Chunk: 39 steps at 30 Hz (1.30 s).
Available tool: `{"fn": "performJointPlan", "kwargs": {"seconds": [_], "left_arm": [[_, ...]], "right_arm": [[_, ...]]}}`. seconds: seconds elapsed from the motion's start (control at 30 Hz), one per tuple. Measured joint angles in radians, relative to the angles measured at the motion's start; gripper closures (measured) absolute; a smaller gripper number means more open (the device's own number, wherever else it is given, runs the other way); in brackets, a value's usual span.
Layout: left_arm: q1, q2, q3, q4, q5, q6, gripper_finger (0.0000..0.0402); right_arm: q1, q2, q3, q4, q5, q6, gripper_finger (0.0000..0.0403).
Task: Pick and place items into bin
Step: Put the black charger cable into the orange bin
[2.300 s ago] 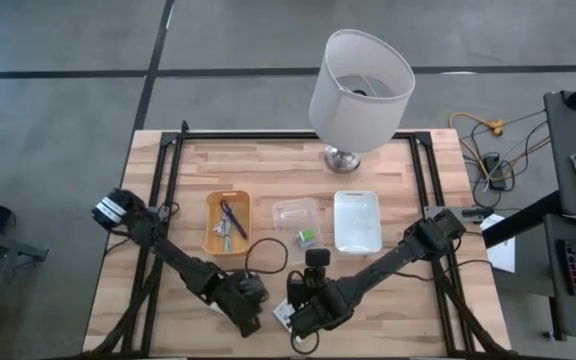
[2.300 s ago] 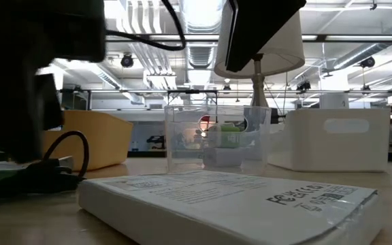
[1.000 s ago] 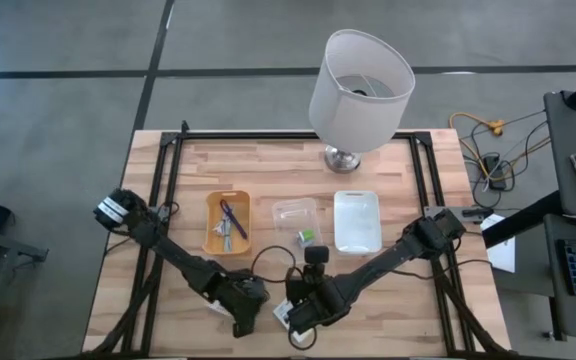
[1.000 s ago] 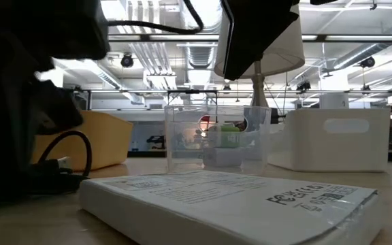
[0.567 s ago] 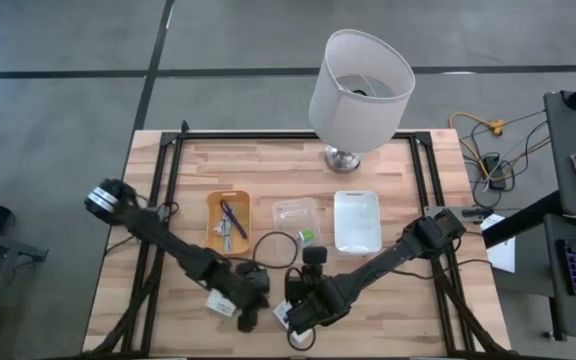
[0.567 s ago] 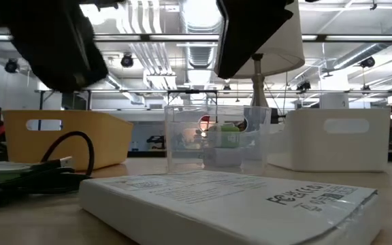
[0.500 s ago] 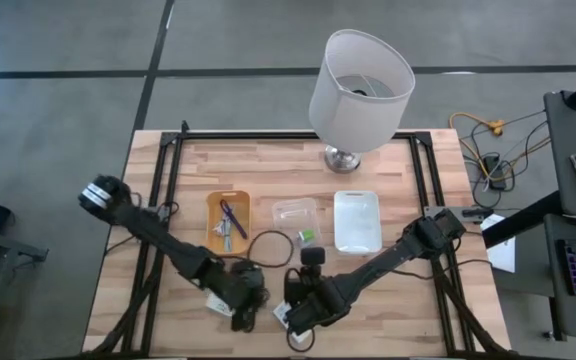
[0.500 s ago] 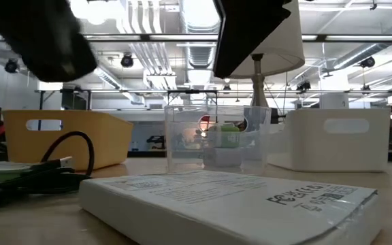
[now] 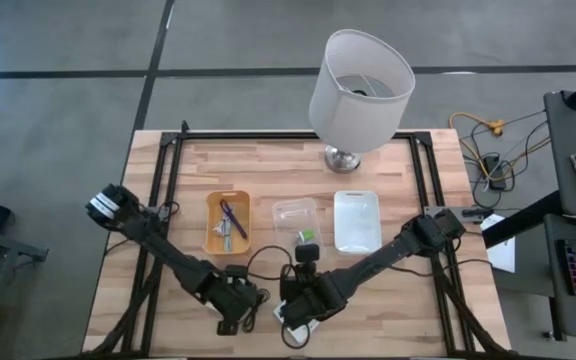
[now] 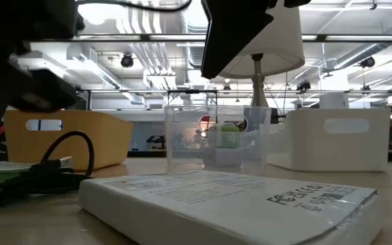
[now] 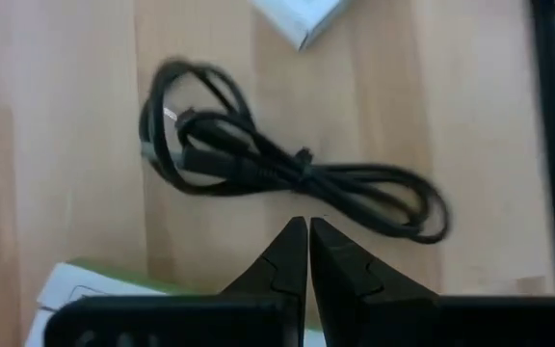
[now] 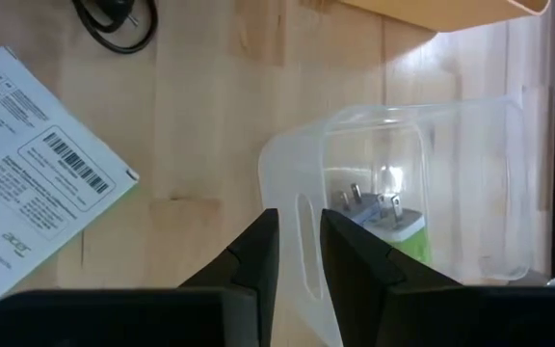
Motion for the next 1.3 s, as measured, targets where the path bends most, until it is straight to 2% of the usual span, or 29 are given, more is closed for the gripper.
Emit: {"fn": "performJointPlan", "kwargs": {"seconds": [0.17,0.33,0.73,0.87,0.97,1.07,1.2,1.3], "left_arm": [[0.003,0.026,0.000,0.030,0.012,0.003,0.0402],[0.019,0.051,-0.001,0.143,0.018,0.030,0.0402],[0.140,0.097,0.000,0.261,-0.002,0.083,0.0402],[0.163,0.049,-0.003,0.248,-0.008,0.077,0.0402],[0.153,-0.026,-0.002,0.205,-0.017,0.064,0.0402],[0.128,-0.101,-0.009,0.103,-0.080,0.005,0.0402],[0.071,-0.197,-0.021,-0.033,-0.174,-0.151,0.0402],[-0.003,-0.257,-0.031,-0.067,-0.244,-0.290,0.0401]], "right_arm": [[-0.001,0.000,-0.001,0.001,0.000,-0.002,0.0335],[-0.001,0.000,-0.001,0.002,0.000,-0.001,0.0335],[0.003,-0.001,-0.002,0.001,0.000,0.007,0.0335],[0.009,-0.008,0.001,0.001,0.001,0.000,0.0335],[0.011,-0.008,0.008,0.035,-0.002,-0.070,0.0335],[0.010,-0.008,0.008,0.142,-0.077,-0.221,0.0327],[-0.004,-0.008,0.008,0.330,-0.295,-0.435,0.0300],[-0.009,-0.004,0.007,0.409,-0.348,-0.577,0.0271]]}}
